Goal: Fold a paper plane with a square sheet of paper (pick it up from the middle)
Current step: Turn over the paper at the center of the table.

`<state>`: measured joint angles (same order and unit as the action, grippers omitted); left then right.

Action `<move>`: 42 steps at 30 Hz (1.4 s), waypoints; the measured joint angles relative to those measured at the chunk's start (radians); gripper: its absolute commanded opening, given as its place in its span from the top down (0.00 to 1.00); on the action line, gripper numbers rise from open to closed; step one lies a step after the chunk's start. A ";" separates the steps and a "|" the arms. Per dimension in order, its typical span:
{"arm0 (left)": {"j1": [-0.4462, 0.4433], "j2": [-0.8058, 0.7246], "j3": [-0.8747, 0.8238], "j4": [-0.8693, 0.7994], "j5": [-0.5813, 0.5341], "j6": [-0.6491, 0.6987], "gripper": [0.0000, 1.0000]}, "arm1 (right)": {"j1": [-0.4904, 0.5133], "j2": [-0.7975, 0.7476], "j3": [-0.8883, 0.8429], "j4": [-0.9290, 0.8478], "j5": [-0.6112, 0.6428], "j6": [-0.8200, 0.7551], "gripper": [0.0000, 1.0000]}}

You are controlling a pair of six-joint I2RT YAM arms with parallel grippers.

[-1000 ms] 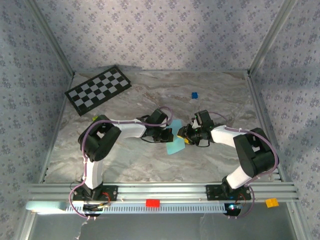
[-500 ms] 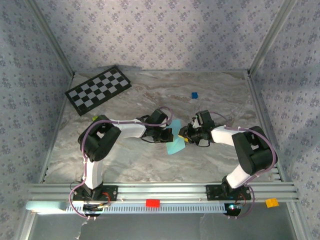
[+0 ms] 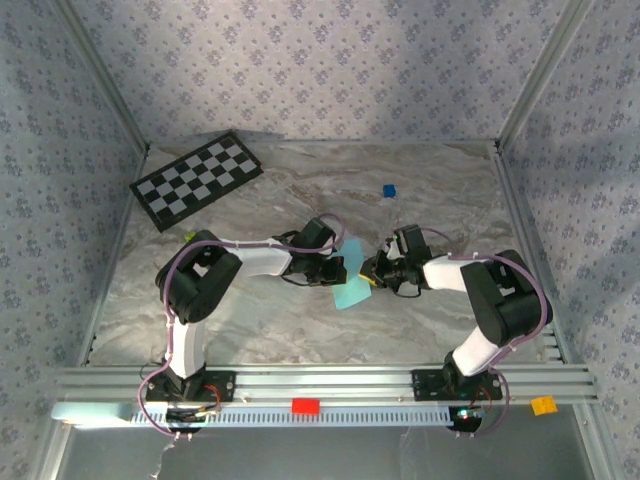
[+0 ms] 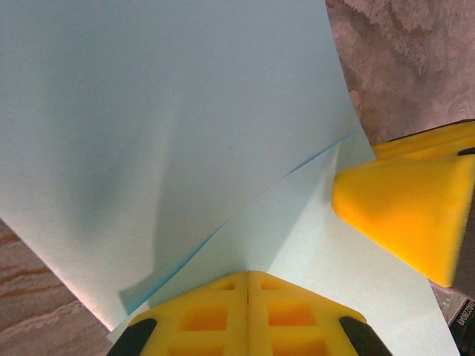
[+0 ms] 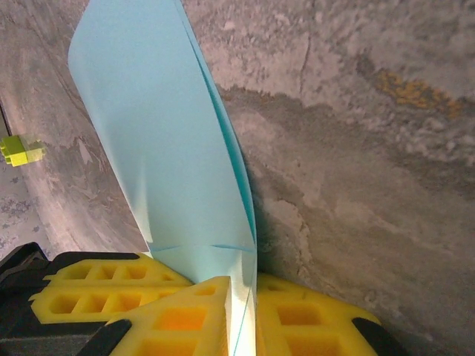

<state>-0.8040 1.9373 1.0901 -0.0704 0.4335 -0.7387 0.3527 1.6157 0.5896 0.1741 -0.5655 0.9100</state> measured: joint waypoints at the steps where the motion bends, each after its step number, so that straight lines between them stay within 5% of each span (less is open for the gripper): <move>1: 0.000 0.000 0.000 0.000 0.000 -0.003 0.95 | 0.000 0.000 -0.001 0.004 0.000 0.000 0.86; 15: 0.000 -0.002 -0.001 0.001 -0.002 -0.008 0.93 | -0.002 0.000 -0.004 0.026 -0.001 0.000 0.92; 26: 0.001 -0.137 -0.100 0.053 -0.028 -0.067 0.69 | -0.002 -0.118 -0.017 -0.006 0.025 -0.054 0.97; 34: 0.011 -0.424 -0.114 0.011 -0.153 -0.031 0.67 | 0.005 -0.352 0.071 -0.304 0.199 -0.255 0.97; 42: 0.043 -0.622 -0.300 -0.031 -0.281 -0.035 0.66 | 0.079 -0.417 0.263 -0.609 0.463 -0.394 0.98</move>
<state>-0.7605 1.3155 0.7898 -0.1009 0.1524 -0.7738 0.4313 1.1984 0.8524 -0.4351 -0.1028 0.5156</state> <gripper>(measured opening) 0.337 0.051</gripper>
